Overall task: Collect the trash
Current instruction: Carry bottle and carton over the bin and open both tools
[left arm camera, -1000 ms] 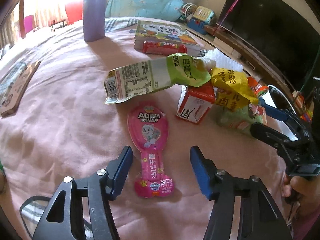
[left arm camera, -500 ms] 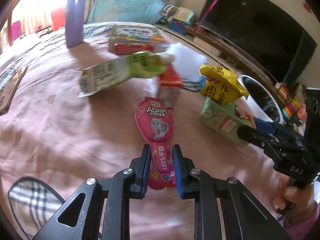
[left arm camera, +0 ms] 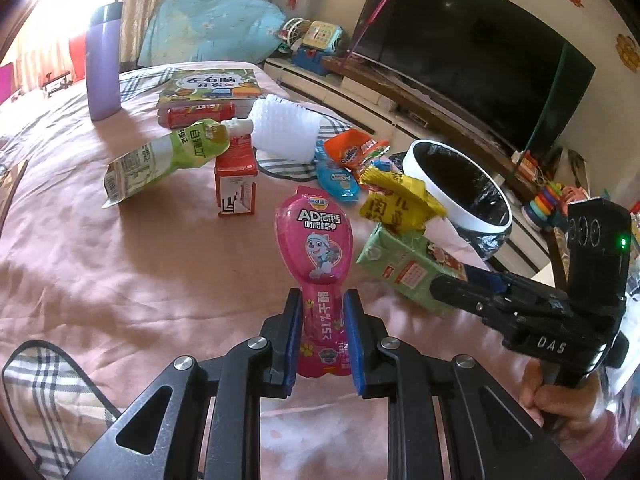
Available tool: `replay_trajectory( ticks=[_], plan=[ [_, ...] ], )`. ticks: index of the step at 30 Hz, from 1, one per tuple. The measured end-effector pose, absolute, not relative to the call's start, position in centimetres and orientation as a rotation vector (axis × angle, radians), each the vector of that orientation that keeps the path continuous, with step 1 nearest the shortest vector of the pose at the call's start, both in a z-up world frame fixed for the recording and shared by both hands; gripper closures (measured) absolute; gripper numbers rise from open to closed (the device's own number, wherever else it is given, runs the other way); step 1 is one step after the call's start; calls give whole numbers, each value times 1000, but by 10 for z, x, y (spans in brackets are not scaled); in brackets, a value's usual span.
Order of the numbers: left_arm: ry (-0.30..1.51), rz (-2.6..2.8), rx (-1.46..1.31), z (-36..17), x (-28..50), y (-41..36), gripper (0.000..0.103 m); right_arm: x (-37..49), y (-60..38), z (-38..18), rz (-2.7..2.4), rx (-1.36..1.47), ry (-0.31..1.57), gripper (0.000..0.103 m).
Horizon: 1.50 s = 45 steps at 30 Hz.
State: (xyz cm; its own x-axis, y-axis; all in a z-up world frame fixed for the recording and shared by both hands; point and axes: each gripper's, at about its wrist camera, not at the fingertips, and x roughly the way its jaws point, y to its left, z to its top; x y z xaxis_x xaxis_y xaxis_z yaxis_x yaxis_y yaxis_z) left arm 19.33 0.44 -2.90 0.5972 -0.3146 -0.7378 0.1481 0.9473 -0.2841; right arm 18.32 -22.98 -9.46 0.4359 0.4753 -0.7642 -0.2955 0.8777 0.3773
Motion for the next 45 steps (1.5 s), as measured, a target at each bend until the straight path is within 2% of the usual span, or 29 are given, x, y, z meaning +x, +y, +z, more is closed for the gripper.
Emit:
replay_trajectory(
  ticks=[2,5,10,17,19,20,21,32,45],
  plan=[
    [894,-267,-202,-28,191,3,84,185,-232,-95,476,215,1019,44],
    [896,-261,-207,-28,190,5,84,187,-231,-90,477,219,997,25],
    [897,-254,-211,-28,191,2,84,195,-226,-82,489,209,967,24],
    [903,-250,-223,-30,194,4,84,200,-213,-94,535,156,1016,24],
    [904,-255,-224,-30,194,2,84,197,-206,-99,541,116,1035,29],
    [904,-263,-223,-29,194,0,84,195,-203,-103,542,88,1046,43],
    [904,-270,-221,-27,193,-3,84,193,-202,-105,537,73,1047,44],
    [905,-410,-168,-18,192,-54,84,167,-270,-81,403,202,967,50],
    [891,-501,-111,-11,248,-115,84,191,-349,-53,212,293,849,52]
  ],
)
